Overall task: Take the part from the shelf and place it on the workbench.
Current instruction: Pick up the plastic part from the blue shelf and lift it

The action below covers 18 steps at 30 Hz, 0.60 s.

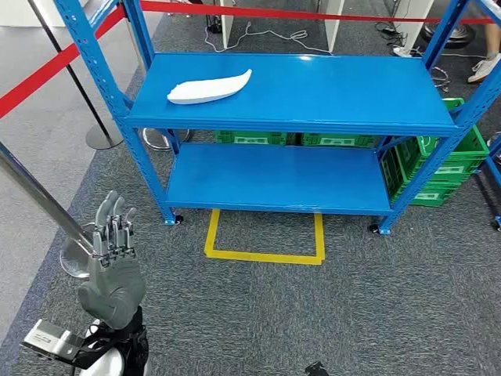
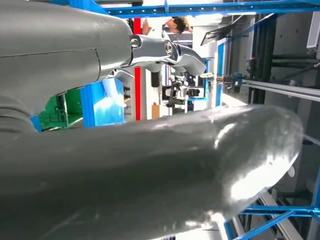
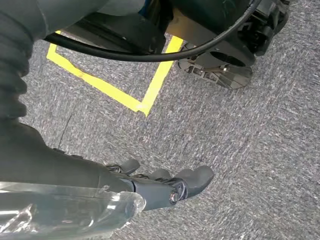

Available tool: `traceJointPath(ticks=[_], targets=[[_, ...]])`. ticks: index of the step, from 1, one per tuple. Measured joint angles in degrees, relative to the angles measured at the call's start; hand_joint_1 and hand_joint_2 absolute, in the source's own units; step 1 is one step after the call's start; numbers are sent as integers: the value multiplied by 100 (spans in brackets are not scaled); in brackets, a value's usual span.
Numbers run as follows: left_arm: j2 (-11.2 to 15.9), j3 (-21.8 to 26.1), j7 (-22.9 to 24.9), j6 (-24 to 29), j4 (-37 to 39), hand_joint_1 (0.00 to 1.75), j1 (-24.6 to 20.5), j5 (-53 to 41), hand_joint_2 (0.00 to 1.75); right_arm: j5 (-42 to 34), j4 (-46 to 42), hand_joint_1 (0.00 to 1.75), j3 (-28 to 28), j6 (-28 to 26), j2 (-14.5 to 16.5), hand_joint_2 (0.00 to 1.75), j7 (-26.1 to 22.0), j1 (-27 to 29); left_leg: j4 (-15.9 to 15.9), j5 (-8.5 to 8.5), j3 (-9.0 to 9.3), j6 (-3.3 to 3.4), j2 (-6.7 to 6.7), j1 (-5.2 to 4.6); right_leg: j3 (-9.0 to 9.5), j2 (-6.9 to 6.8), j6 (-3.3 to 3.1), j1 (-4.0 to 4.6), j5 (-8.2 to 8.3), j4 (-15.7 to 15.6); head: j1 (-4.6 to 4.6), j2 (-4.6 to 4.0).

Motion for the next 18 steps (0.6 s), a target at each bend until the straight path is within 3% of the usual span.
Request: traceJointPath(ticks=[2, 4, 7, 8, 9, 10, 11, 13, 15, 18], targets=[[-6, 12, 0, -3, 0, 0, 1, 4, 0, 8, 0, 0, 0, -1, 6, 175, 3, -3, -55, 31, 24, 35, 1, 16, 14, 1, 26, 4, 2, -22, 2, 0], [-18, 29, 0, -9, 0, 0, -3, 9, 0, 17, 0, 0, 0, -5, 13, 175, 6, -7, -143, 81, 71, 94, 2, 50, -59, 9, 54, 15, -121, 143, 16, 0], [-29, 46, 0, -13, 4, 0, 0, 10, 0, 14, 0, 0, -1, -8, 13, 175, 2, -15, -175, 91, 93, 131, 1, 60, -565, 21, 73, 28, -622, 1182, 51, 0], [-30, 50, 0, -13, 7, 0, 2, 10, 0, 13, 0, 0, -2, -8, 13, 175, 1, -25, -174, 85, 96, 132, -1, 57, -709, 20, 82, 29, -701, 1466, 53, 0], [-30, 51, 0, -13, 9, 0, 3, 10, 0, 13, 0, 0, -2, -8, 13, 175, 1, -37, -173, 78, 102, 126, -7, 59, -758, 20, 89, 28, -669, 1550, 54, 0], [-31, 52, 0, -13, 10, 0, 3, 10, 0, 15, 0, 0, -2, -8, 13, 175, 4, -47, -170, 68, 114, 111, -20, 68, -684, 19, 95, 25, -522, 1388, 55, 0], [-32, 53, 0, -13, 11, 0, 3, 10, 0, 19, 0, 0, -2, -8, 13, 175, 14, -47, -160, 54, 128, 86, -37, 80, -513, 20, 103, 20, -309, 1036, 55, 0], [-34, 54, 0, -13, 11, 0, 2, 9, 0, 35, 4, 0, -2, -7, 19, 175, 43, -37, -110, 14, 131, 7, -68, 86, -154, 60, 93, 13, -40, 321, 71, 0], [-44, 55, 0, -17, 13, 0, 1, 8, 0, 58, 9, 0, -2, -6, 29, 175, 83, -35, -74, 2, 110, -72, -78, 74, -42, 104, 10, 27, -23, 83, 68, 0], [-59, 52, 0, -42, 13, 0, -4, 22, 0, 84, 11, 0, -2, -8, 33, 175, 128, -31, -46, -35, 89, -155, -59, 96, -61, 106, -146, 50, -19, 96, 45, 0]])
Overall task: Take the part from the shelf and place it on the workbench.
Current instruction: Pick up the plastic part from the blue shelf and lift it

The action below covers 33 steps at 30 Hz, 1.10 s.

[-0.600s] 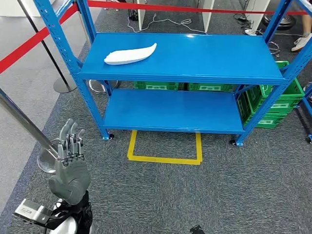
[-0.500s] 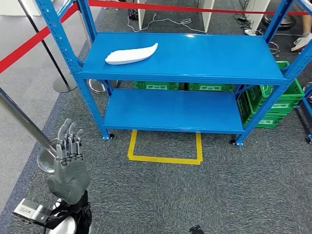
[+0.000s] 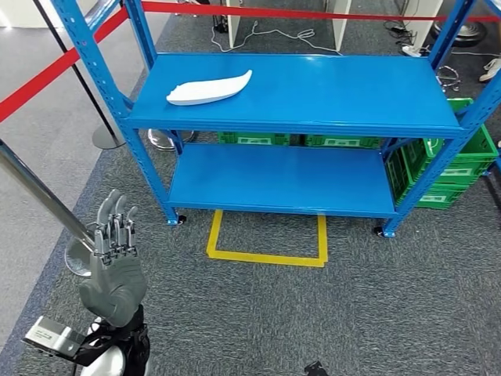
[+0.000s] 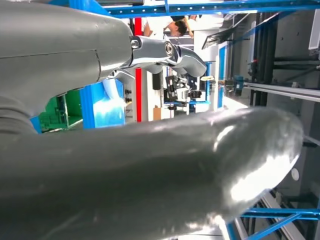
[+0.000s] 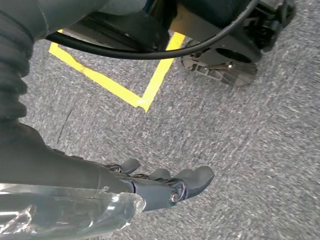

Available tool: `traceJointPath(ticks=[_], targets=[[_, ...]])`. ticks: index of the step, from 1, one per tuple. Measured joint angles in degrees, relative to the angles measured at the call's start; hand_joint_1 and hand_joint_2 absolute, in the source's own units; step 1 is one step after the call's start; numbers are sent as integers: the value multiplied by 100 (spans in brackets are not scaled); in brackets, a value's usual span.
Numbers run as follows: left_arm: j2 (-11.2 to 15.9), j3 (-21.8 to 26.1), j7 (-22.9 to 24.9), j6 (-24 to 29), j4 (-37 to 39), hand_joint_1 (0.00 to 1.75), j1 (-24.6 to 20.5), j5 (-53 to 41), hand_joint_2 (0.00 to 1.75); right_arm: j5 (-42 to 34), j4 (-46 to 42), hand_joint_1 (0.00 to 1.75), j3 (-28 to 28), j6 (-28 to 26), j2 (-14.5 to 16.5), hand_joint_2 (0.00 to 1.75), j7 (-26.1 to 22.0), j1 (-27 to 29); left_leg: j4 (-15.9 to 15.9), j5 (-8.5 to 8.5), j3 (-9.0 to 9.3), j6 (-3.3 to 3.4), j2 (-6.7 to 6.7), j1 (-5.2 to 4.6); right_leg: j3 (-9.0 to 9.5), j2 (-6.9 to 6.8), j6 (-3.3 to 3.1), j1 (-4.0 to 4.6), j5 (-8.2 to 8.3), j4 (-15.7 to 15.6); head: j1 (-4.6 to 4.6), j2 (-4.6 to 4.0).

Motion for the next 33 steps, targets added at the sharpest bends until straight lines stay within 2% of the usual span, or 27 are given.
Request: traceJointPath(ticks=[2, 4, 5, 6, 7, 9, 10, 12, 14, 16, 17, 19, 20, 21, 22, 23, 25, 26, 27, 30, 32, 33], targets=[[-3, 1, 0, -8, 2, 0, -9, 7, 0, 19, 0, 0, 0, -3, 0, 175, 15, -1, 368, -236, -174, -38, 36, 3, 7, -18, -70, -7, 6, -12, -16, 0], [-5, 2, 0, 23, 10, 0, -14, -12, 0, 32, 0, 0, 0, -9, 0, 175, 27, 2, 1127, -577, -553, -47, 53, -3, 7, -46, -102, 2, -2, -12, -27, 0], [-6, 4, 0, 55, 16, 0, -13, -28, 0, 37, 0, 0, 0, -12, 0, 175, 33, 5, 1451, -673, -723, -44, 54, -3, 8, -56, -107, 6, -5, -12, -27, 0], [-8, 6, 0, 109, 20, 0, -14, -48, 0, 44, 0, 0, 0, -15, 0, 131, 38, 8, 1608, -668, -816, -37, 54, -3, 10, -63, -109, 10, -7, -12, -27, 0], [-14, 7, 0, 163, 24, 0, -19, -51, 0, 50, 0, 0, 0, -23, 0, 87, 49, 7, 1553, -555, -805, -25, 54, -3, 15, -65, -107, 10, -9, -12, -28, 0], [-37, 6, 0, 232, 23, 0, -35, 6, 0, 78, 0, 0, 0, -89, 3, 0, 153, 4, 941, -156, -517, 5, 71, -3, 35, -63, -86, 8, -20, -12, -30, 0], [-55, 3, 0, 226, 23, 0, -47, 56, 0, 105, 0, 0, 0, -161, 7, 0, 286, 1, 567, -19, -333, 18, 84, -6, 37, -60, -59, 21, -34, 0, -38, 0], [-92, -4, 10, 175, 29, 0, -64, 135, 0, 209, 0, 0, 1, -357, 14, 0, 662, -2, 149, 61, -143, 55, 101, -14, 27, -60, 14, 46, -45, 1, -38, 0], [-124, -7, 56, 124, 43, 0, -73, 190, 0, 368, 0, 0, 10, -590, 17, 0, 1067, -2, 101, 38, -145, 121, 86, -24, 30, -72, 90, 44, -34, -35, -27, 0], [-162, -16, 153, 53, 61, 0, -86, 254, 0, 474, 0, 0, 21, -837, 23, 0, 1520, -9, 87, 46, -138, 196, 80, -22, -11, -78, 146, 29, -121, 64, -13, 0], [-183, -27, 217, 7, 71, 0, -100, 294, 0, 467, 0, 0, 20, -948, 27, 0, 1747, -17, 80, 50, -131, 231, 81, -20, -106, -76, 159, 29, -246, 274, -2, 0], [-216, -55, 345, -98, 96, 0, -125, 400, 0, 403, 0, 0, 8, -1096, 32, 0, 2068, -23, 79, 43, -126, 279, 82, -39, -452, -72, 161, 39, -591, 1001, 22, 0], [-225, -71, 395, -157, 111, 0, -133, 471, 0, 379, 0, 0, 2, -1128, 33, 0, 2138, -22, 80, 40, -124, 293, 81, -54, -631, -71, 158, 44, -712, 1353, 24, 0], [-230, -86, 429, -218, 125, 0, -137, 543, 0, 370, 0, 0, 0, -1143, 33, 0, 2167, -19, 81, 37, -119, 302, 79, -67, -745, -70, 152, 50, -741, 1555, 24, 0], [-232, -103, 448, -278, 138, 0, -141, 608, 0, 369, 0, 0, 0, -1153, 33, 0, 2179, -17, 81, 33, -111, 306, 74, -77, -762, -70, 141, 56, -667, 1556, 23, 0], [-233, -122, 460, -332, 149, 0, -149, 661, 0, 370, 0, 0, 0, -1163, 33, 0, 2188, -19, 82, 29, -99, 305, 66, -81, -663, -69, 124, 64, -493, 1319, 23, 0], [-240, -149, 467, -438, 163, 0, -172, 752, 0, 390, 0, 0, 0, -1171, 33, 0, 2187, -28, 88, 14, -79, 281, 49, -95, -295, -58, 83, 78, -122, 540, 27, 0], [-243, -154, 463, -499, 168, 0, -184, 797, 0, 404, 1, 0, 0, -1165, 33, 0, 2166, -35, 95, 8, -79, 257, 42, -106, -146, -51, 64, 83, -15, 234, 25, 0], [-246, -155, 451, -566, 172, 0, -194, 837, 0, 414, 1, 0, 0, -1144, 34, 0, 2127, -41, 99, 8, -84, 230, 37, -114, -68, -43, 48, 89, 20, 68, 24, 0], [-246, -157, 389, -719, 186, 0, -227, 854, 0, 417, 0, 0, -1, -1042, 38, 0, 1993, -43, 92, 12, -93, 135, 34, -102, -54, -34, -31, 102, 31, 6, 22, 0], [-245, -158, 351, -793, 192, 0, -260, 854, 0, 439, 0, 0, -1, -1005, 44, 0, 1957, -48, 309, -152, -190, 66, 45, -94, -40, -40, -101, 80, 57, -30, -10, 0], [-243, -158, 340, -822, 198, 0, -273, 856, 0, 452, 0, 0, 0, -996, 46, 0, 1949, -50, 583, -312, -319, 35, 51, -88, -36, -46, -121, 71, 63, -39, -28, 0]])
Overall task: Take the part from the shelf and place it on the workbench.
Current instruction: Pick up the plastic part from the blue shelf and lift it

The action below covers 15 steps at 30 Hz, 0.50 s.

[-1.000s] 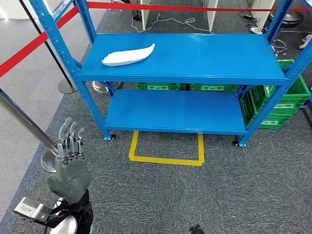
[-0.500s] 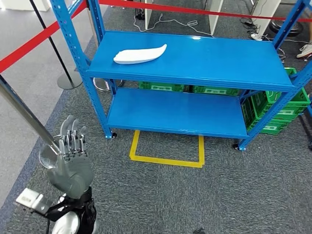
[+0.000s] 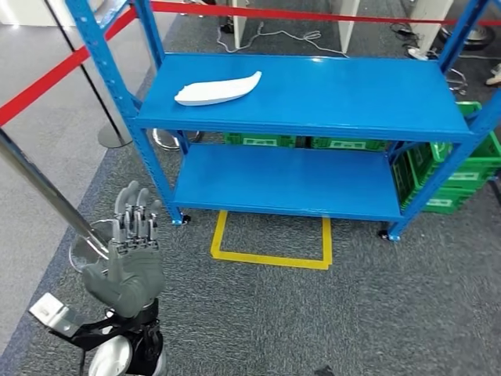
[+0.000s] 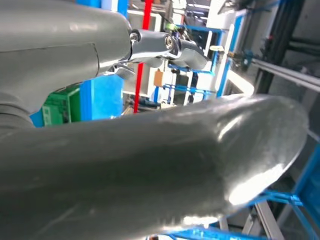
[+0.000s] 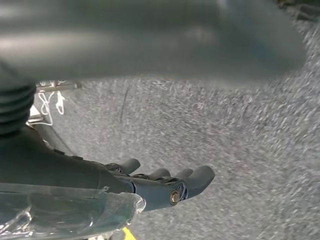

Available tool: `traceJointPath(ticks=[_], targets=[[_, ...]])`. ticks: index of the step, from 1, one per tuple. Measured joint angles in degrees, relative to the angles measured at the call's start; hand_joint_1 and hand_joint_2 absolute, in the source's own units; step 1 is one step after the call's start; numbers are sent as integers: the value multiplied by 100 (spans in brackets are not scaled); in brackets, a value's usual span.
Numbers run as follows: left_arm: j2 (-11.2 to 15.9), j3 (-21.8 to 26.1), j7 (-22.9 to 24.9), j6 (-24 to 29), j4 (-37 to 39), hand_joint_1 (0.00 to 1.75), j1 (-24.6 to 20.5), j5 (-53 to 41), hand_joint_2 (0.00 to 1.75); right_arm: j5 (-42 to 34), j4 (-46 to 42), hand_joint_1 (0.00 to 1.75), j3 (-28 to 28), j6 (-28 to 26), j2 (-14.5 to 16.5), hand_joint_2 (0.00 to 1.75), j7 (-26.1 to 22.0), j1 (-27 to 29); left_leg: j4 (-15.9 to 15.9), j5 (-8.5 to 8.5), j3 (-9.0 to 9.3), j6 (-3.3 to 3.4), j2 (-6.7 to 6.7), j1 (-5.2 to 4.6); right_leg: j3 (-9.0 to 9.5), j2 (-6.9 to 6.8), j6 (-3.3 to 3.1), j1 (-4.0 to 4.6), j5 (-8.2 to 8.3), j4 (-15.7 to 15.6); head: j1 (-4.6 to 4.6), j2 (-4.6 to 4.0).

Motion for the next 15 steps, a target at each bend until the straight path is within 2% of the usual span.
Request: traceJointPath(ticks=[2, 3, 4, 5, 7, 8, 10, 13, 15], targets=[[8, 1, -8, -26, 21, 0, -14, 4, 0, 9, 0, 0, 1, 14, 0, 0, -8, 4, 731, -325, -360, -47, 5, 14, -6, -11, -16, -3, -2, -1, -20, 0], [13, 2, -10, -36, 34, 0, -14, 1, 0, 9, 0, 0, 1, 23, 0, 0, -9, 8, 978, -383, -487, -62, 6, 21, -7, -16, -17, -3, -2, -1, -20, 0], [16, 3, -15, -45, 46, 0, -16, -9, 0, 12, 0, 0, 1, 32, 0, 0, -11, 11, 1038, -333, -524, -70, 7, 29, -6, -18, -16, -4, -3, 0, -20, 0], [16, 4, -21, -50, 56, 0, -18, -27, 0, 20, 0, 0, 1, 40, 0, 0, -13, 12, 877, -183, -449, -74, 10, 38, -2, -17, -12, -8, -4, 0, -20, 0], [11, 4, -35, -39, 72, 0, -30, -72, 0, 42, 0, 0, 1, 50, -1, 0, -16, 10, 171, 190, -91, -84, 37, 56, 8, -9, 26, -8, -14, 8, -24, 0], [6, 4, -39, -22, 78, 0, -39, -90, 0, 54, 0, 0, 0, 51, -1, 0, -15, 9, -159, 293, 73, -65, 42, 61, 2, -2, 58, 1, -23, 21, -30, 0], [-4, 11, -31, 33, 89, 0, -51, -102, 0, 74, 0, 0, 0, 49, -2, 0, -9, 10, -458, 321, 207, 12, 41, 54, -10, 2, 133, 23, -23, 19, -25, 0], [-44, 30, 33, 92, 115, 0, -55, -79, 0, 102, 0, 0, 1, 47, -1, 0, 8, 12, -490, 326, 205, 159, 29, 48, -32, -7, 225, 4, -58, 39, -3, 0], [-79, 31, 76, 127, 139, 0, -62, -104, 0, 110, 0, 0, 1, 48, 0, 0, 13, 9, -501, 336, 213, 228, 32, 53, -227, -6, 258, 1, -316, 467, 24, 0]])
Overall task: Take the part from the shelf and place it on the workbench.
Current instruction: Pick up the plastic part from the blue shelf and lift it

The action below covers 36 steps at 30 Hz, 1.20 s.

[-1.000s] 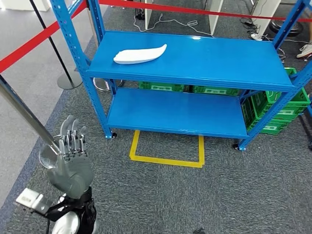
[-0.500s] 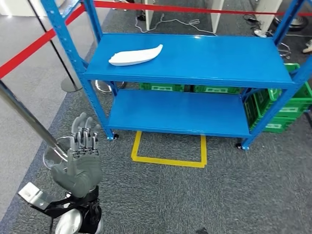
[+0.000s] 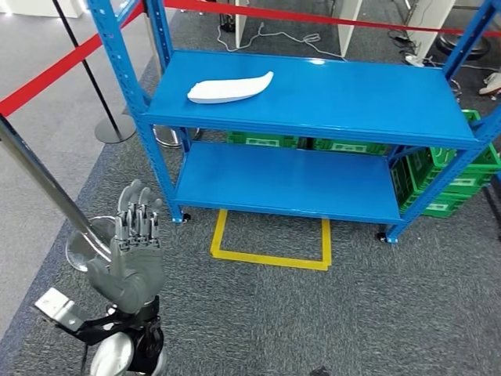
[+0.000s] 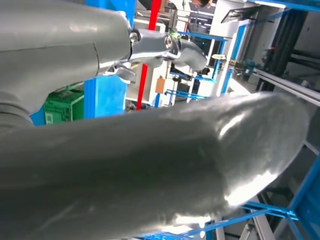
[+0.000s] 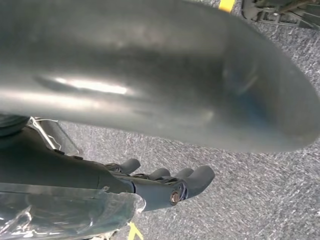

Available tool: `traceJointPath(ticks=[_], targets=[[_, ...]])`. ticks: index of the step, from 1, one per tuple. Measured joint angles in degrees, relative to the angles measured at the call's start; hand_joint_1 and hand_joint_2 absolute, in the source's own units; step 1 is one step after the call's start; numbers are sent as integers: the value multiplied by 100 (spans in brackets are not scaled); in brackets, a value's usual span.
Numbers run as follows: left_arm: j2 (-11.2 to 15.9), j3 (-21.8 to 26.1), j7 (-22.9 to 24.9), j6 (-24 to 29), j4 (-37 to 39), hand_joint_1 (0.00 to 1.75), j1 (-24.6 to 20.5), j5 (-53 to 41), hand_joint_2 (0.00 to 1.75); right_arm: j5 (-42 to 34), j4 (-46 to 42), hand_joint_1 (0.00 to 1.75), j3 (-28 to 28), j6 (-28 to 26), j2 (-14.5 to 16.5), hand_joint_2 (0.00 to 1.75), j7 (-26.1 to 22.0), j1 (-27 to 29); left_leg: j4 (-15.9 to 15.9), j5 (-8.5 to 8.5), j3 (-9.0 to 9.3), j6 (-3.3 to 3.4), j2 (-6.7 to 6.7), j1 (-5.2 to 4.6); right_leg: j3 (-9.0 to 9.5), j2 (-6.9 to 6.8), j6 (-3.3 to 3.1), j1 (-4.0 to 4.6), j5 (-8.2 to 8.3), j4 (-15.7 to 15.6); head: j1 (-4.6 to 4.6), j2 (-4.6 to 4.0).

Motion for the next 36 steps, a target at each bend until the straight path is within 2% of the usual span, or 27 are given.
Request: traceJointPath(ticks=[2, 3, 4, 5, 7, 8, 9, 10, 12, 14, 15, 17, 18, 19, 20, 21, 23, 24, 26, 28, 29, 30, 31, 33, 34, 35, 36], targets=[[-16, 1, 46, 38, 46, 0, -5, -42, 0, 1, 0, 0, 0, 1, 0, 0, 9, 4, 1, -5, 2, 36, 2, -17, -364, 3, 7, 5, -352, 781, 21, 0], [-16, 4, 71, 59, 76, 0, -5, -66, 0, 0, 0, 0, 0, 1, 0, 0, 14, 10, 1, -8, 5, 42, -1, -25, -508, 3, 6, 6, -435, 1072, 22, 0], [-16, 6, 100, 88, 107, 0, -7, -94, 0, 1, 0, 0, 0, 1, 0, 0, 20, 16, 2, -12, 11, 46, -5, -30, -569, 3, 2, 8, -415, 1176, 22, 0], [-17, 8, 142, 116, 139, 0, -12, -121, 0, 3, 0, 0, 0, 1, 0, 0, 23, 18, 2, -16, 21, 46, -11, -32, -515, 3, -6, 9, -285, 1042, 22, 0], [-18, 8, 253, 147, 214, 0, -35, -160, 0, 25, 0, 0, 0, -1, 0, 0, 32, 15, 3, -31, 48, 27, -23, -30, -172, 3, -28, 8, 98, 314, 24, 0], [-19, 9, 299, 139, 258, 0, -51, -165, 0, 40, 1, 0, 0, -1, 0, 0, 37, 8, 12, -43, 51, 2, -28, -40, 9, 7, -42, 11, 225, -48, 24, 0], [-18, 10, 328, 124, 302, 0, -68, -165, 0, 58, 1, 0, 0, -1, 1, 0, 41, 1, 18, -47, 48, -28, -31, -49, 121, 13, -60, 14, 286, -280, 20, 0], [-17, 12, 342, 110, 345, 0, -85, -169, 0, 72, 1, 0, 0, 0, 1, 0, 45, -3, 19, -45, 41, -60, -33, -56, 166, 21, -81, 21, 291, -384, 16, 0], [-14, 14, 337, 88, 427, 0, -125, -208, 0, 98, 1, 0, 0, 2, 3, 0, 51, 2, 6, -30, 31, -119, -36, -55, 159, 31, -141, 30, 302, -399, 12, 0], [-8, 9, 265, 68, 492, 0, -175, -313, 0, 131, 1, 0, 2, 6, 4, 0, 45, 7, 116, -125, -23, -182, -27, -46, 160, 30, -205, 20, 322, -416, -2, 0], [-5, 5, 219, 75, 514, 0, -198, -376, 0, 152, 1, 0, 3, 10, 5, 0, 40, 3, 317, -254, -119, -213, -22, -43, 163, 26, -234, 10, 330, -425, -14, 0], [-2, 1, 167, 123, 544, 0, -223, -481, 0, 183, 1, 0, 6, 17, 6, 0, 33, -3, 1003, -591, -455, -253, -17, -38, 162, 18, -268, 9, 326, -426, -38, 0], [1, 2, 159, 154, 560, 0, -225, -512, 0, 192, 1, 0, 7, 19, 7, 0, 33, 0, 1326, -701, -622, -260, -17, -36, 162, 15, -275, 10, 324, -426, -37, 0], [2, 3, 157, 171, 576, 0, -224, -526, 0, 198, 1, 0, 7, 19, 7, 0, 36, 4, 1507, -715, -722, -260, -17, -36, 162, 13, -277, 11, 322, -426, -38, 0], [3, 3, 156, 159, 590, 0, -224, -503, 0, 202, 1, 0, 7, 19, 7, 0, 40, 6, 1488, -624, -724, -254, -17, -35, 165, 14, -277, 11, 321, -426, -39, 0], [1, 4, 148, 108, 601, 0, -224, -439, 0, 207, 1, 0, 8, 19, 9, 0, 44, 7, 1265, -447, -621, -243, -16, -35, 170, 16, -274, 9, 320, -426, -38, 0], [-8, 4, 92, -163, 610, 0, -228, -159, 0, 219, 1, 0, 9, 17, 14, 0, 46, 6, 555, -97, -267, -217, 3, -37, 175, 22, -246, 23, 310, -414, -41, 0], [-12, 4, 46, -335, 611, 0, -231, -11, 0, 226, 0, 0, 9, 17, 17, 0, 40, 6, 275, -16, -129, -192, 8, -37, 169, 26, -219, 36, 305, -408, -37, 0], [-14, 7, -45, -591, 611, 0, -234, 158, 0, 240, 0, 0, 9, 16, 17, 0, 23, 7, 42, -11, -33, -132, 3, -48, 159, 24, -150, 57, 311, -417, -29, 0], [-9, 14, -123, -699, 610, 0, -232, 163, 0, 249, 1, 0, 10, 17, 17, 0, 6, 9, 19, -3, -36, -53, -10, -43, 158, 16, -87, 44, 310, -432, -22, 0], [-6, 15, -163, -742, 609, 0, -234, 142, 0, 256, 1, 0, 11, 20, 17, 0, -5, 8, 9, -5, -29, -16, -12, -36, 124, 14, -60, 39, 259, -363, -11, 0], [-6, 14, -209, -797, 608, 0, -236, 110, 0, 265, 2, 0, 13, 25, 17, 0, -19, 5, -2, -26, -20, 25, -16, -28, 29, 14, -41, 37, 156, -173, 4, 0], [-3, 10, -257, -861, 607, 0, -237, 69, 0, 274, 1, 0, 14, 33, 17, 0, -33, 4, -5, -59, -7, 60, -20, -29, -134, 15, -29, 36, 14, 146, 22, 0], [17, -4, -330, -982, 606, 0, -236, -13, 0, 286, 2, 0, 15, 52, 17, 0, -60, 18, -7, -132, 35, 109, -26, -46, -557, 17, -16, 36, -241, 942, 42, 0], [32, -11, -352, -1027, 607, 0, -235, -48, 0, 290, 1, 0, 15, 62, 17, 0, -70, 32, -7, -159, 72, 114, -26, -53, -703, 16, -13, 37, -257, 1186, 42, 0], [46, -16, -365, -1054, 607, 0, -235, -79, 0, 293, 2, 0, 15, 76, 17, 0, -79, 46, -7, -183, 119, 111, -26, -58, -747, 16, -14, 37, -170, 1218, 44, 0], [57, -18, -370, -1069, 608, 0, -235, -105, 0, 296, 1, 0, 15, 90, 17, 0, -85, 57, -7, -208, 179, 101, -27, -59, -670, 16, -19, 37, 15, 1011, 44, 0]])
